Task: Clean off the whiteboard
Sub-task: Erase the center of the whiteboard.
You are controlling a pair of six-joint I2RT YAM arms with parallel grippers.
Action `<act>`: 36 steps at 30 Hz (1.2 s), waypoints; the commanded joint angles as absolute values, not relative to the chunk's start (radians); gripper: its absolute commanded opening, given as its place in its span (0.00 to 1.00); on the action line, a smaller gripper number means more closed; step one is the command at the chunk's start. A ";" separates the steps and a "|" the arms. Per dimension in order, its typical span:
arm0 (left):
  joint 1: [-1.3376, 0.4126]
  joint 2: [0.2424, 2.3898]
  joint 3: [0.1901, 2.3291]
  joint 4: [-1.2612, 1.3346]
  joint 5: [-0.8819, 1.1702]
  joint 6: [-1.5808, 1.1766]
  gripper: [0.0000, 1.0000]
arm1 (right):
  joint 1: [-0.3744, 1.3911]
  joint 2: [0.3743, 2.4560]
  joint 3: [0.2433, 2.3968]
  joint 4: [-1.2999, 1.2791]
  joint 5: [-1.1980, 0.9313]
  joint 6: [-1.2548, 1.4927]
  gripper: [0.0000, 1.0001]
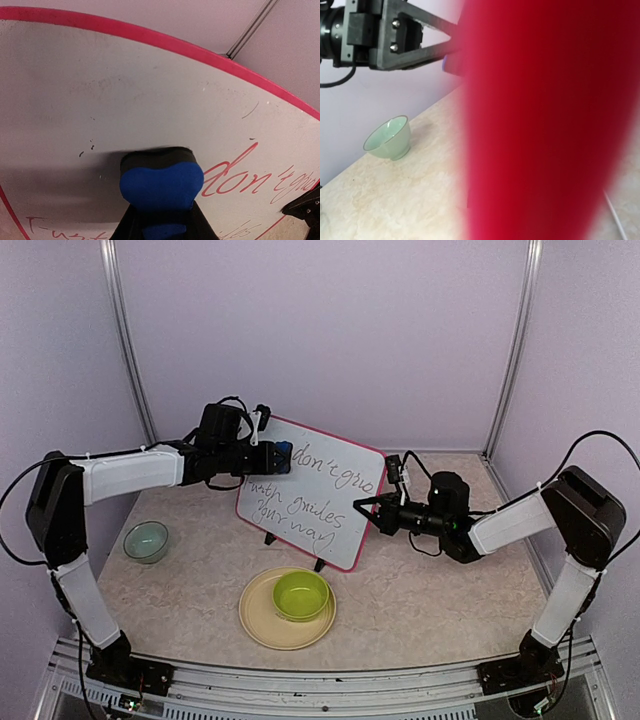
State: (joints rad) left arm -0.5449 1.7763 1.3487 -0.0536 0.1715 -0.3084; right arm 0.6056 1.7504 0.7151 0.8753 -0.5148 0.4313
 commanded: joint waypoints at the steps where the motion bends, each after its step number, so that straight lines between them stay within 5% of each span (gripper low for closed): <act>1: -0.551 1.793 1.284 -0.005 0.168 -0.310 0.01 | 0.649 1.851 0.634 0.479 -0.624 0.233 0.00; 11: -0.561 1.783 1.149 0.031 0.130 -0.330 0.00 | 0.648 1.856 0.637 0.475 -0.625 0.232 0.00; 26: -0.570 1.826 1.430 -0.074 0.123 -0.294 0.01 | 0.650 1.865 0.642 0.475 -0.630 0.234 0.00; 36: -0.590 1.810 1.264 -0.002 0.119 -0.332 0.01 | 0.650 1.868 0.644 0.474 -0.632 0.234 0.00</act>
